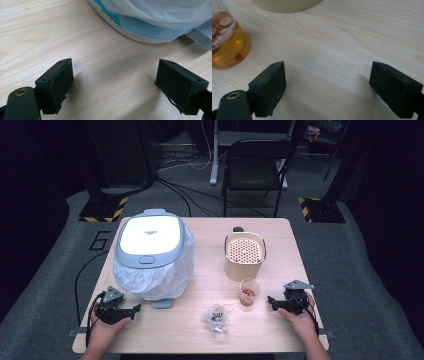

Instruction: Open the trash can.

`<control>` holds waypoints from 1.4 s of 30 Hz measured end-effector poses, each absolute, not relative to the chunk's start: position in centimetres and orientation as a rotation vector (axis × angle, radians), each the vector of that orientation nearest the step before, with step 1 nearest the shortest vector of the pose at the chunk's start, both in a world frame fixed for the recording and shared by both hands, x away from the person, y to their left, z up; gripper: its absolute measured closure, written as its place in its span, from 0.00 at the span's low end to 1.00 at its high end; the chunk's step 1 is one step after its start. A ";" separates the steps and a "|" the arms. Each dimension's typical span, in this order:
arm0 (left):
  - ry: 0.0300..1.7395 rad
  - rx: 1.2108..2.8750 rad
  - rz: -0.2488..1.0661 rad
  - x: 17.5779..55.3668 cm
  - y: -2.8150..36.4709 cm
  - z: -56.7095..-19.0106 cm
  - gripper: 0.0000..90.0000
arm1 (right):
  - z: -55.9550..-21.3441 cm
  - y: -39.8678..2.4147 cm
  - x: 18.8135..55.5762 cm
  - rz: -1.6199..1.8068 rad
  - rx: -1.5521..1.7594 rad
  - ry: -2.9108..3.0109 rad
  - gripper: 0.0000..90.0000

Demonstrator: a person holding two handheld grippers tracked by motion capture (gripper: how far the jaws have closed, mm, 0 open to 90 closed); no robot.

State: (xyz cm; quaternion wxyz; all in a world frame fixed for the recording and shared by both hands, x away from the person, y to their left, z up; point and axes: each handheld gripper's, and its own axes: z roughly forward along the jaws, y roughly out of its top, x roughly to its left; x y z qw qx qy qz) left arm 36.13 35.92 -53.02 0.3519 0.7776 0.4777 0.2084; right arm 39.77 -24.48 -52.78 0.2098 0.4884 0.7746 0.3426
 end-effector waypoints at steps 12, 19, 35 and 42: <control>1.272 1.978 0.569 36.0 35.7 -53.1 0.19 | -52.8 -24.5 39.8 0.953 1.358 2.155 0.15; 1.305 1.944 0.552 36.0 35.9 -53.0 0.25 | -52.8 -24.5 39.8 0.952 1.359 2.154 0.15; 1.237 1.912 0.391 34.5 35.2 -50.7 0.71 | -52.8 -24.3 39.9 0.945 1.344 2.183 0.07; 1.154 1.957 0.396 33.3 33.7 -48.8 0.91 | -52.9 -24.0 40.0 0.937 1.324 2.219 0.00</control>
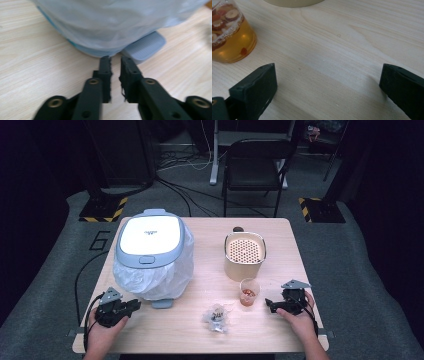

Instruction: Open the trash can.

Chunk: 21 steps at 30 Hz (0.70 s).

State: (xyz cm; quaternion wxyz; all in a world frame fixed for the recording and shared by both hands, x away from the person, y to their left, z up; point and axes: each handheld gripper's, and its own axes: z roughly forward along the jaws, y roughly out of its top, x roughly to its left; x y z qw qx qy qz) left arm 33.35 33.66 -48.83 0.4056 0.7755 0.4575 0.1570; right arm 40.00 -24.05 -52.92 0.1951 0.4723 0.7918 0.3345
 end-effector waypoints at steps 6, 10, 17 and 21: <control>1.098 1.986 0.383 32.9 32.7 -47.9 0.99 | -52.9 -24.0 40.0 0.937 1.330 2.217 0.00; 1.071 2.006 0.389 33.0 31.7 -47.8 1.00 | -52.9 -24.0 40.0 0.936 1.331 2.216 0.00; 1.049 2.033 0.380 32.9 29.2 -48.0 1.00 | -52.9 -24.0 40.0 0.936 1.332 2.215 0.00; 1.145 1.994 0.382 32.6 27.8 -48.0 1.00 | -52.9 -24.0 40.0 0.936 1.332 2.215 0.00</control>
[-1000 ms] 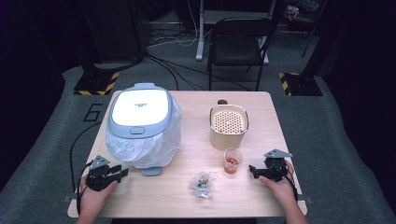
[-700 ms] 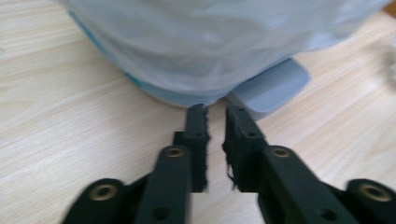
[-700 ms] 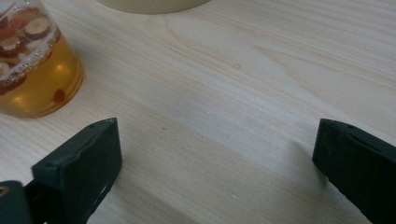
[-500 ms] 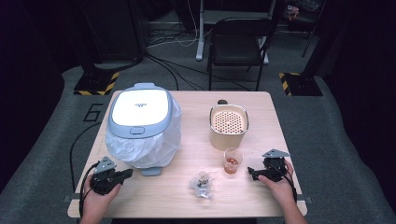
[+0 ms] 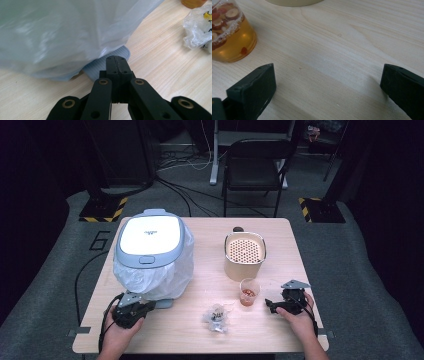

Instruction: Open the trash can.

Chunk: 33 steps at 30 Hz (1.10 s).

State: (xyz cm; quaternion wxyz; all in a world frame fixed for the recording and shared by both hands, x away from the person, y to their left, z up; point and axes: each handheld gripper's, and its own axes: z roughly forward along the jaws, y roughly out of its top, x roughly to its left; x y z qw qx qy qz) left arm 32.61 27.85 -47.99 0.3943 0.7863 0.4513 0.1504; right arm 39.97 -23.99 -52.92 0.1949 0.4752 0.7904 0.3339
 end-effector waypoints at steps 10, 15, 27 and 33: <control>0.981 2.151 0.506 33.5 25.6 -48.5 1.00 | -52.9 -24.0 40.0 0.936 1.332 2.216 0.00; 0.979 2.162 0.537 34.1 25.3 -49.1 1.00 | -52.9 -24.0 40.0 0.936 1.332 2.216 0.00; 0.957 2.206 0.585 34.4 25.4 -49.6 1.00 | -52.9 -23.9 40.0 0.932 1.337 2.209 0.00; 0.978 2.213 0.613 34.2 24.9 -49.8 1.00 | -52.9 -23.9 40.0 0.931 1.339 2.208 0.00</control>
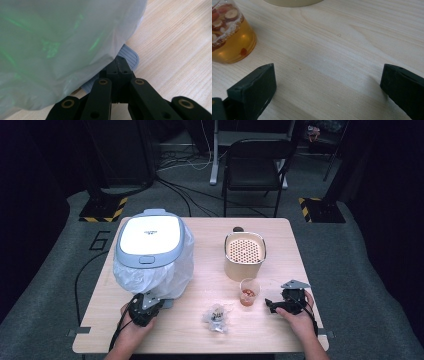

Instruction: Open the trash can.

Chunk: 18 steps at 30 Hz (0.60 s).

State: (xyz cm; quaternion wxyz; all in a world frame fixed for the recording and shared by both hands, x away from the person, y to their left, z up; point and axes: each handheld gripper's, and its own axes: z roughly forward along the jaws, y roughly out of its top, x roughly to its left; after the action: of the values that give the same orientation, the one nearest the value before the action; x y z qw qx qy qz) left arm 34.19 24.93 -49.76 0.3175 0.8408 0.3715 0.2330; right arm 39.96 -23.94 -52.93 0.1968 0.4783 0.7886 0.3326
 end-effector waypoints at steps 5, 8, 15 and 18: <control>0.981 2.193 0.646 34.0 24.4 -50.0 1.00 | -52.9 -23.9 40.0 0.931 1.339 2.208 0.00; 0.977 2.194 0.633 34.1 24.6 -50.0 1.00 | -52.9 -23.9 40.0 0.932 1.339 2.208 0.00; 0.952 2.211 0.664 34.1 24.5 -50.3 1.00 | -52.9 -23.9 40.0 0.931 1.338 2.208 0.00; 0.960 2.230 0.674 34.0 24.2 -50.5 1.00 | -52.9 -23.9 40.0 0.931 1.339 2.208 0.00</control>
State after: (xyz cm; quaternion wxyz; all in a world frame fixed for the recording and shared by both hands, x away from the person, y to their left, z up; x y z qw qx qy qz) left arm 34.02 24.21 -50.48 0.3061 0.8426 0.3628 0.2545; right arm 39.96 -23.94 -52.93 0.1969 0.4781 0.7887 0.3326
